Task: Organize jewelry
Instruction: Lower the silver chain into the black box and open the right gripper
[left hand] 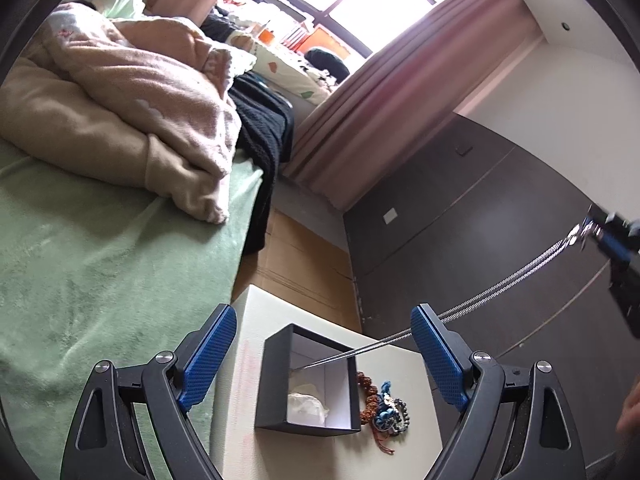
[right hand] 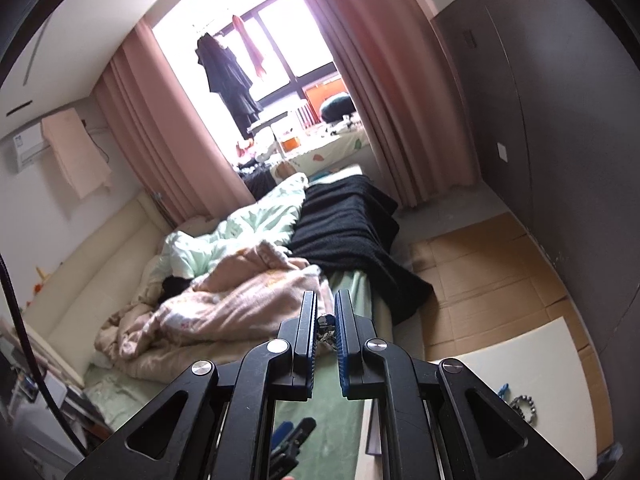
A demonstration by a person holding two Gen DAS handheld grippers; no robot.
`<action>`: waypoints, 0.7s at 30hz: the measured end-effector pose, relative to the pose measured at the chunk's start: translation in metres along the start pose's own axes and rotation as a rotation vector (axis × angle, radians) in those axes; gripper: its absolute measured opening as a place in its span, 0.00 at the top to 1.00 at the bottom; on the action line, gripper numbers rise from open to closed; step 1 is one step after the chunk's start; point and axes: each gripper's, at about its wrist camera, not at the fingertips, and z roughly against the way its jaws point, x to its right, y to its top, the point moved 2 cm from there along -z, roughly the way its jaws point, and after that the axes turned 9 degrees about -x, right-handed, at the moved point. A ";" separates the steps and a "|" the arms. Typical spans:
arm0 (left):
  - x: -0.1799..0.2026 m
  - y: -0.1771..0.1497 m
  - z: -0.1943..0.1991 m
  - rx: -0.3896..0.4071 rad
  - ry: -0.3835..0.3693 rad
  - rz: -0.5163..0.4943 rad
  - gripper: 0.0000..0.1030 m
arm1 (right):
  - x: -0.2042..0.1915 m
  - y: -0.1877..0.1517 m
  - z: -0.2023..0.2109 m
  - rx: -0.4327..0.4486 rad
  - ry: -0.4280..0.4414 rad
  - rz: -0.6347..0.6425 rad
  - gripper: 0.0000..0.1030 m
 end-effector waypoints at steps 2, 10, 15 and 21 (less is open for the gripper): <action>-0.006 0.002 -0.001 -0.002 0.002 0.024 0.14 | 0.007 -0.011 -0.023 -0.051 -0.002 -0.009 0.90; -0.014 0.006 0.002 -0.002 0.009 0.055 0.14 | 0.042 -0.055 -0.100 -0.262 -0.028 -0.050 0.47; -0.004 0.001 -0.005 -0.011 0.022 0.026 0.14 | 0.066 -0.069 -0.097 -0.283 -0.049 -0.056 0.45; 0.019 -0.013 -0.017 -0.035 0.022 -0.035 0.14 | 0.103 -0.081 -0.065 -0.222 -0.084 -0.079 0.22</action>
